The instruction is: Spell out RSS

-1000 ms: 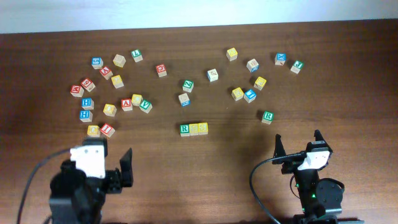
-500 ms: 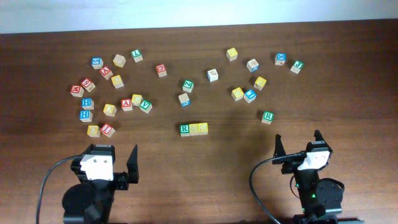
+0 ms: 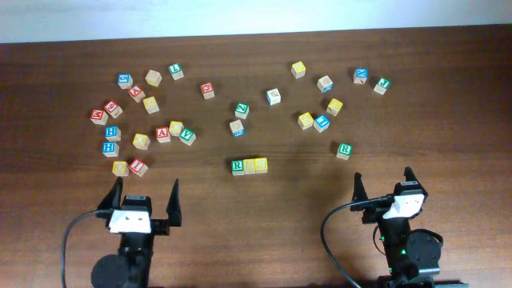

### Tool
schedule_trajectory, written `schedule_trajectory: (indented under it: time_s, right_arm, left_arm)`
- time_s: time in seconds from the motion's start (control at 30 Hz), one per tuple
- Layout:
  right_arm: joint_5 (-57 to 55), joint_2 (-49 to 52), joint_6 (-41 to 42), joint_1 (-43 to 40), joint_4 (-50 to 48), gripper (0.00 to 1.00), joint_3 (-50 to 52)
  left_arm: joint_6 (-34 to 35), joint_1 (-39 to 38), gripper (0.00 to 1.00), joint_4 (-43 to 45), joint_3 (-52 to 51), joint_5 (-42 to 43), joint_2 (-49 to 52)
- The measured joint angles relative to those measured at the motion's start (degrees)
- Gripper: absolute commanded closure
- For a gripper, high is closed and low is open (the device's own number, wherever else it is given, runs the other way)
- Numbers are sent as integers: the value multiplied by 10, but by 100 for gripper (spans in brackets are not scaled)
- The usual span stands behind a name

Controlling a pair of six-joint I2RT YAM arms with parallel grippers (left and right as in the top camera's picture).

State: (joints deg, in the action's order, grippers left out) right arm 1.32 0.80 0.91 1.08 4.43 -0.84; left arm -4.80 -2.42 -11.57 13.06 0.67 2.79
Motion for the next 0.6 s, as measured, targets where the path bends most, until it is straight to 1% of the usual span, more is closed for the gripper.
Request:
schedule_trajectory:
  time_s: [0.17,0.4,0.6]
  right_arm:
    - [0,0,0,0,0,2,0]
    - [0,0,0,0,0,1,0]
    - [0,0,0,0,0,2,0]
  left_arm:
    - [-2,0,1,85,-53,0,-19]
    - [-2,0,1,155,-109,2,-19]
    - [-1,0,1,151,-124,-19,-19]
